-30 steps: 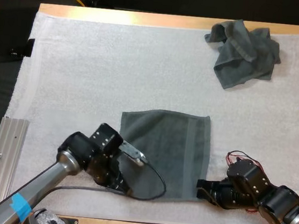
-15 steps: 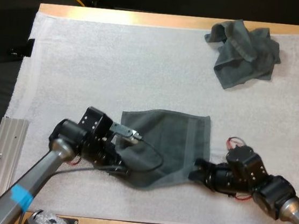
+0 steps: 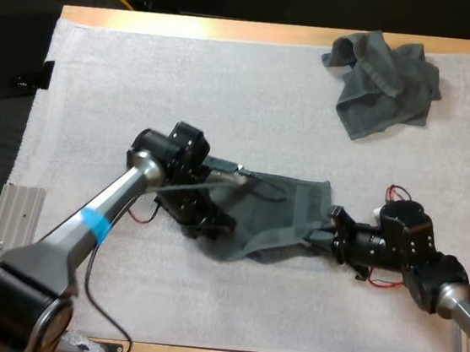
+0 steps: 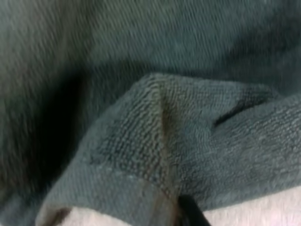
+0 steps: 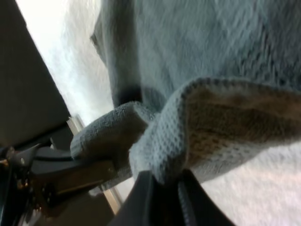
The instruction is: Pick towel from pile, fold and stack
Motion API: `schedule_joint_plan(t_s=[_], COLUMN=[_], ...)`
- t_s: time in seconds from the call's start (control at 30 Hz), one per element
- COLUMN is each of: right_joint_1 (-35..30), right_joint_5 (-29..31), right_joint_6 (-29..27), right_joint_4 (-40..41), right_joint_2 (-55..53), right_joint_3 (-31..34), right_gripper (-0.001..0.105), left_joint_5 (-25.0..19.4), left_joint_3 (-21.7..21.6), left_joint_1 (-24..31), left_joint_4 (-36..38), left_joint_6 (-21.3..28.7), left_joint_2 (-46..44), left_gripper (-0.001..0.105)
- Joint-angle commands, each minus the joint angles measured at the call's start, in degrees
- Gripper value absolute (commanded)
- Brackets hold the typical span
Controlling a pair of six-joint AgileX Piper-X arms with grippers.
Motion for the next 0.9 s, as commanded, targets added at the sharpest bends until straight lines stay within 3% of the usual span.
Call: schedule_joint_plan(t_s=[0.0,0.2,0.37,0.53,0.87], right_joint_1=[-0.8,-3.1,-4.3,-4.5,-4.5], right_joint_5=[-1.0,-1.0,-0.7,1.0,7.1], right_joint_6=[0.2,0.2,0.2,0.2,0.3], right_joint_4=[-1.7,-3.9,-3.9,-4.7,-4.9], right_joint_2=[0.8,5.0,8.9,12.4,14.6], right_joint_3=[-0.8,-3.5,-6.3,-8.8,-10.1], right_gripper=[0.001,0.001,0.001,0.001,0.001], left_joint_5=[0.4,0.9,5.2,5.6,6.5], left_joint_3=[-1.3,-4.2,-4.2,-4.3,-4.3], left_joint_1=[0.5,4.6,8.3,11.7,13.7], left_joint_4=[0.6,0.4,-1.2,-3.7,-7.6], left_joint_6=[-0.2,-2.0,-3.9,-6.3,-7.5], left_joint_2=[0.6,3.9,6.3,7.3,7.3], left_gripper=[0.000,0.000,0.000,0.000,0.000])
